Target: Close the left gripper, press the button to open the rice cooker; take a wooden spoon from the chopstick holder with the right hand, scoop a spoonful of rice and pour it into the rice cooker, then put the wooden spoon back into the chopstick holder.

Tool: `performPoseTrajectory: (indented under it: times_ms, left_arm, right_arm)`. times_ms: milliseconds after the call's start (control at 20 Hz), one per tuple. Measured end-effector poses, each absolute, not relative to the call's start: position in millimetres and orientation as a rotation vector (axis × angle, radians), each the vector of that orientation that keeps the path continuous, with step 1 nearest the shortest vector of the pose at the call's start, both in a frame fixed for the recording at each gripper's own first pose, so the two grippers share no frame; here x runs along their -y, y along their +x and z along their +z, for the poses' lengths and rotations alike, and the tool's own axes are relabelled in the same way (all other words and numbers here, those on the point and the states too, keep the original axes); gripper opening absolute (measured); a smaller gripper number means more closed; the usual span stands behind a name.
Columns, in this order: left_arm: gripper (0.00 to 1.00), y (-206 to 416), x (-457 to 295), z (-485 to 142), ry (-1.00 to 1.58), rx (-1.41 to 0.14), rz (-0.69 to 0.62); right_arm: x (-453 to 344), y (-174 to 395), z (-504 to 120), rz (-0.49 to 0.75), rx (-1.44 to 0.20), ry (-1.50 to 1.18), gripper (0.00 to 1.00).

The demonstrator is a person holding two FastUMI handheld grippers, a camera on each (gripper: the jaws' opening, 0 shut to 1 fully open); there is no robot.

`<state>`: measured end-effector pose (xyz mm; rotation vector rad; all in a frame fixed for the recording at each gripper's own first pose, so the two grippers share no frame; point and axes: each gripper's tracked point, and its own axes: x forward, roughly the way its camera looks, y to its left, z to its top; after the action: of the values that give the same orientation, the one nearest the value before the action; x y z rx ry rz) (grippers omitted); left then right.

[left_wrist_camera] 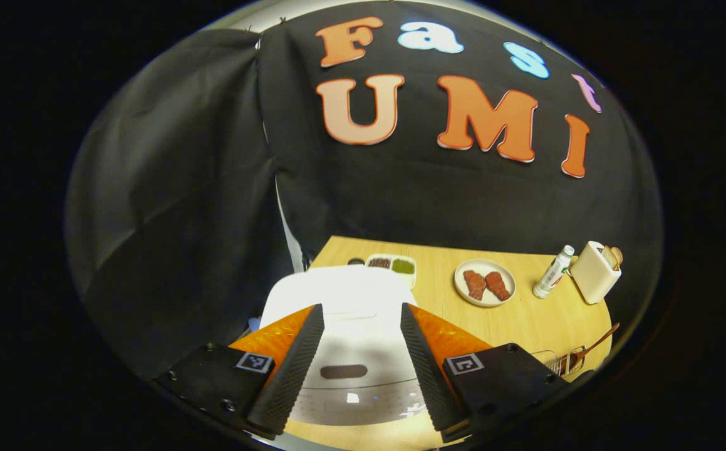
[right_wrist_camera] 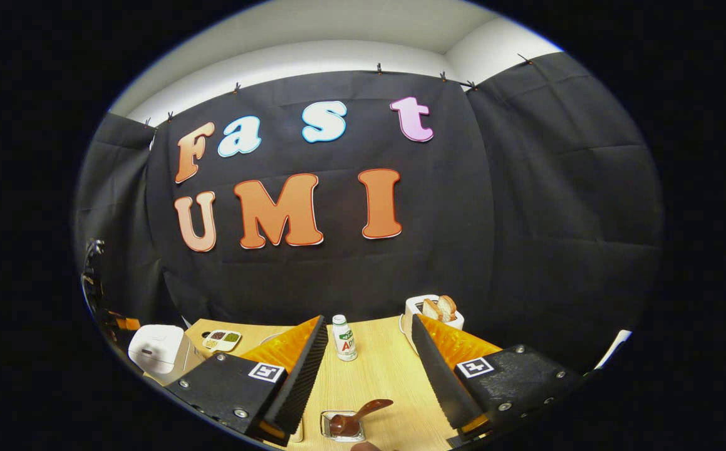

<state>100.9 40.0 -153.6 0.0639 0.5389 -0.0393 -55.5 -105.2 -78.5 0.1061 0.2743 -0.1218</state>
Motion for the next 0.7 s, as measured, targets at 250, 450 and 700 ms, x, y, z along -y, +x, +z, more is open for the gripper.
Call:
performPoseTrajectory:
  times_ms: [250, 450, 700]
  left_arm:
    - [0.89, 90.3, 23.5, -65.6, 0.062, -0.281, -0.133]
    - [0.88, 69.6, 69.7, -31.8, 0.034, -0.14, -0.207]
    - [0.89, 46.0, 108.3, -28.2, 0.046, -0.088, -0.27]
  right_arm:
    - [81.9, -42.8, -61.6, -0.086, -0.231, 0.076, 0.85]
    - [63.9, -37.7, -43.0, -0.067, -0.175, 0.049, 0.85]
    - [42.8, -34.0, -30.3, -0.059, -0.121, 0.028, 0.85]
